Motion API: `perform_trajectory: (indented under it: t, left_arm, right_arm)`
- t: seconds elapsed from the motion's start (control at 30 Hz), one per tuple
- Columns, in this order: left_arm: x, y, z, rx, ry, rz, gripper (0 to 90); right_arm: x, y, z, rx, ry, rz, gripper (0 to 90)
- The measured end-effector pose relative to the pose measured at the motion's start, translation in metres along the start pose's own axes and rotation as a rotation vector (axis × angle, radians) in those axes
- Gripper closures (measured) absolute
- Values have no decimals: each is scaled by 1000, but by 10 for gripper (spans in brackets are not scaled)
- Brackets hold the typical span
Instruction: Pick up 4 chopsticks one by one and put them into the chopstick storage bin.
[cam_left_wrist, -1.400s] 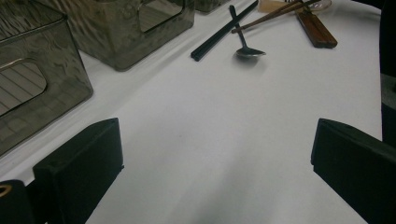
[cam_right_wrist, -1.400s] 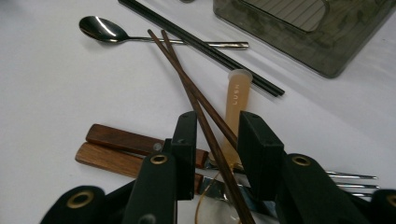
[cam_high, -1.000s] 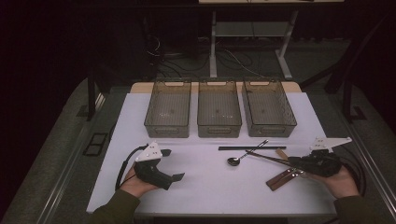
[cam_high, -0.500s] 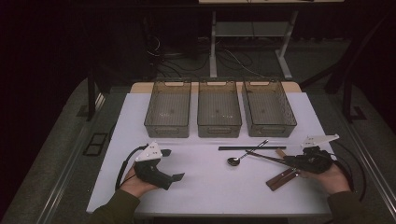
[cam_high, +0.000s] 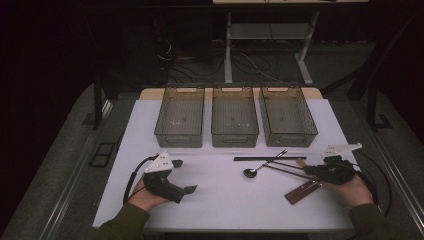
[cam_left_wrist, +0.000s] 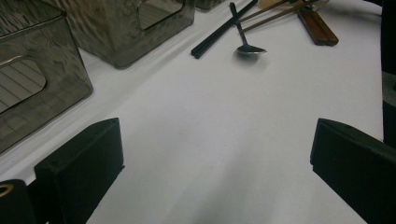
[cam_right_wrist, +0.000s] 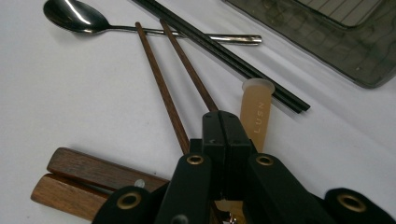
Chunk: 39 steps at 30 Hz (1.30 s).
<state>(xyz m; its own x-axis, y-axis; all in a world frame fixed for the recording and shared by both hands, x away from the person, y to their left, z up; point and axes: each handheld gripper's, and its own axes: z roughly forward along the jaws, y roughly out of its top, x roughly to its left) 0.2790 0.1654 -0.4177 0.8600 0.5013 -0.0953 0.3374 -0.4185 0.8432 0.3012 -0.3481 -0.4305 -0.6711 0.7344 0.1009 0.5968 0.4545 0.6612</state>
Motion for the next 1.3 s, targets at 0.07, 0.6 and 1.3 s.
perform_trajectory:
  t: [0.07,0.6,1.3]
  left_arm:
    - [0,0,0,-1,0,1,16]
    - [0,0,0,3,-5,1,17]
    - [0,0,0,12,-10,8,17]
  right_arm:
    - [0,0,-1,-2,5,-4,894]
    - [0,-5,-26,-34,40,-27,805]
    - [-38,-21,-32,-25,-58,50,714]
